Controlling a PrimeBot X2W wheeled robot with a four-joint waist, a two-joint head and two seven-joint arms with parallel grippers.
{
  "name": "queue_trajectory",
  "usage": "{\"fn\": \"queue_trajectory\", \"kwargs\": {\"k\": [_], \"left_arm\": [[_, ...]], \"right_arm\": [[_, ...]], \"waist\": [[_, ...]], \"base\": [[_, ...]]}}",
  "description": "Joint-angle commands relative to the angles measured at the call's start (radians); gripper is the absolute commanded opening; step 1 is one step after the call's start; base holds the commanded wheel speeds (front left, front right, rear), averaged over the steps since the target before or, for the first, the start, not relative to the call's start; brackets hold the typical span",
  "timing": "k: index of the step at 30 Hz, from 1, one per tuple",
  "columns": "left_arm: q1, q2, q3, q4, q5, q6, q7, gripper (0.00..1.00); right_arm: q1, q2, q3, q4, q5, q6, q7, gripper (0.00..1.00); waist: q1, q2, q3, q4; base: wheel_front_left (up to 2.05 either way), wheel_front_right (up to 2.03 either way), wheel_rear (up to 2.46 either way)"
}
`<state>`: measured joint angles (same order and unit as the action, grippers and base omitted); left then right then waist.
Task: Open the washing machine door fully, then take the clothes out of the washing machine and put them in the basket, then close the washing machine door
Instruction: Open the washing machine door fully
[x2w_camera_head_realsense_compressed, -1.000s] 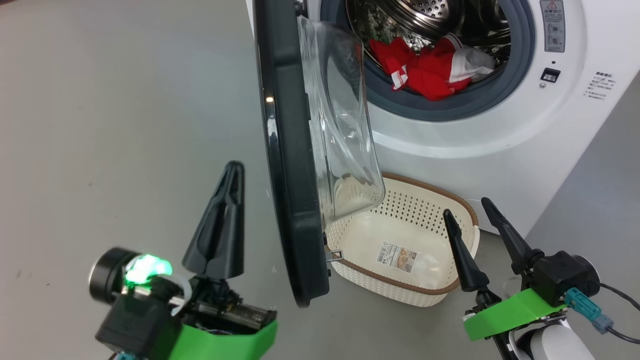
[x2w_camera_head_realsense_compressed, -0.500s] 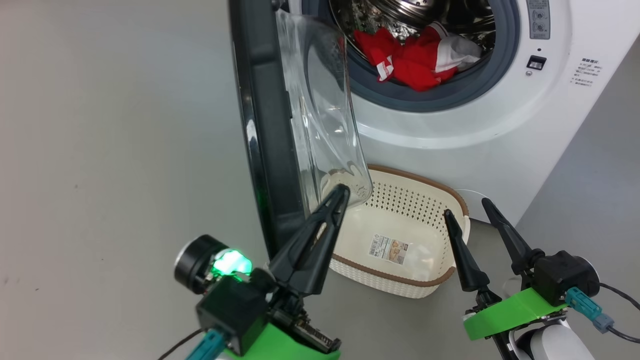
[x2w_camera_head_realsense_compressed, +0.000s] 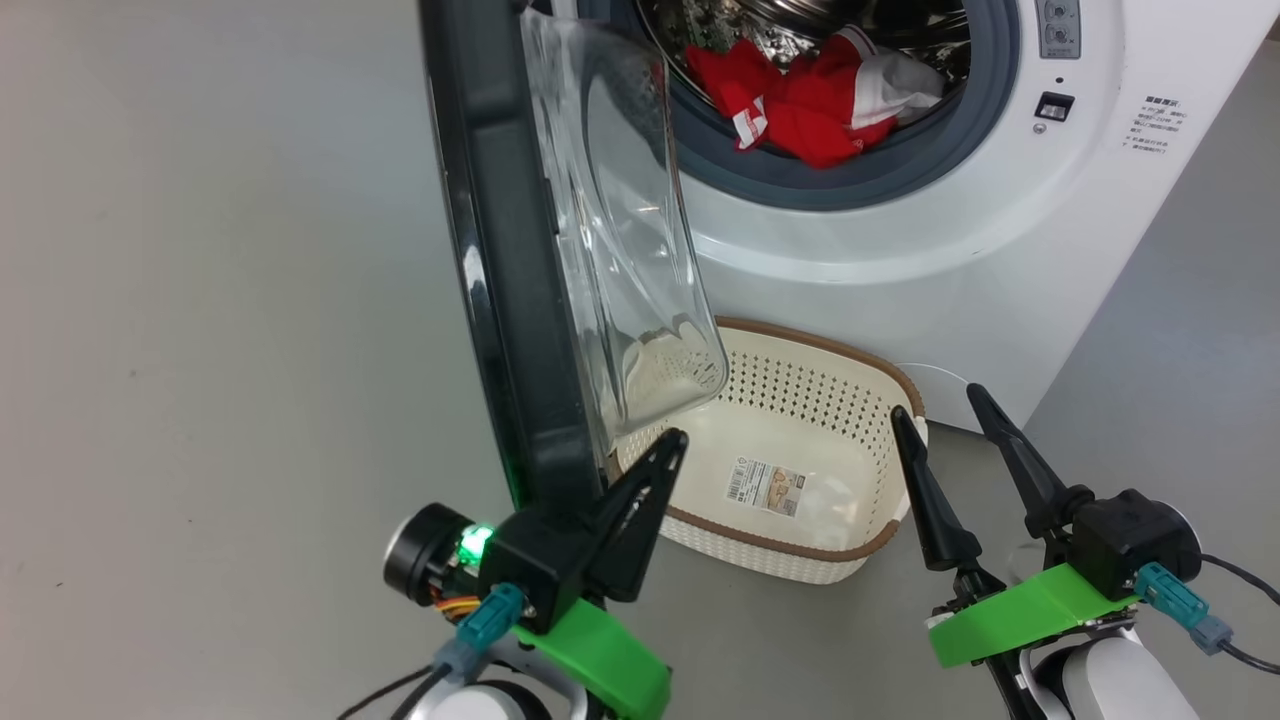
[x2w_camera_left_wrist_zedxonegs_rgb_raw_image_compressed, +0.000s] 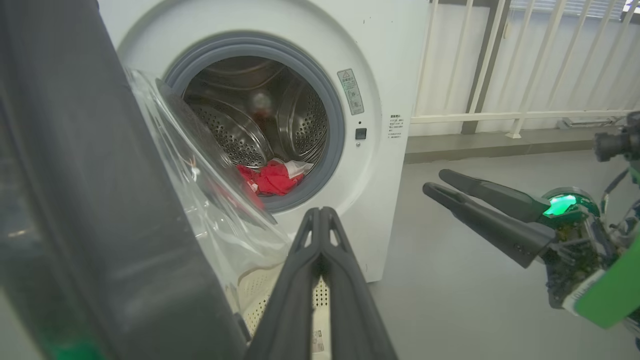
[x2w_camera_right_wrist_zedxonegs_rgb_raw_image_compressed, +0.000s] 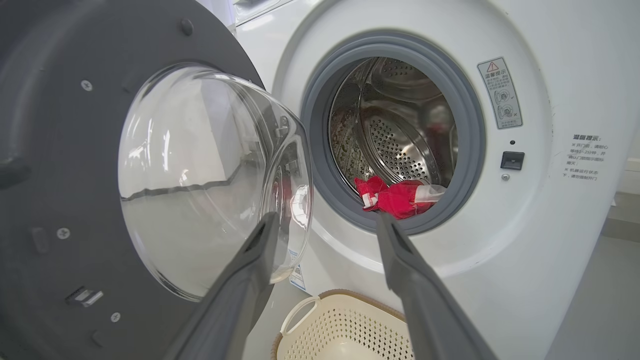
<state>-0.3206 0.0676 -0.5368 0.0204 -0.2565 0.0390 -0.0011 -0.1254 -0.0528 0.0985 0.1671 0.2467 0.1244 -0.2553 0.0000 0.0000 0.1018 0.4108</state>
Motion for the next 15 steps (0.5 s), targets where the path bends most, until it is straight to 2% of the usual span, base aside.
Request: {"fn": "queue_trajectory", "kwargs": {"k": [1,9,15], "left_arm": [[-0.046,0.014,0.033,-0.008,0.015,0.017,-0.007,0.0],[-0.041,0.021,0.05,0.036,0.019,0.047,-0.025,0.0],[-0.022,0.029,0.072,0.041,0.016,0.081,-0.039,0.0]], "right_arm": [[-0.033,0.003,0.017,-0.021,0.011,0.006,-0.006,1.0],[-0.031,0.003,0.014,-0.019,0.014,0.006,-0.006,1.0],[-0.023,0.003,0.018,-0.013,0.019,0.006,-0.006,1.0]], "waist": [[0.0,0.0,0.002,-0.001],[0.0,0.0,0.004,0.006],[0.0,0.0,-0.006,0.036]], "base": [[0.0,0.0,0.0],[0.0,0.0,0.0],[0.0,0.0,0.0]]}}
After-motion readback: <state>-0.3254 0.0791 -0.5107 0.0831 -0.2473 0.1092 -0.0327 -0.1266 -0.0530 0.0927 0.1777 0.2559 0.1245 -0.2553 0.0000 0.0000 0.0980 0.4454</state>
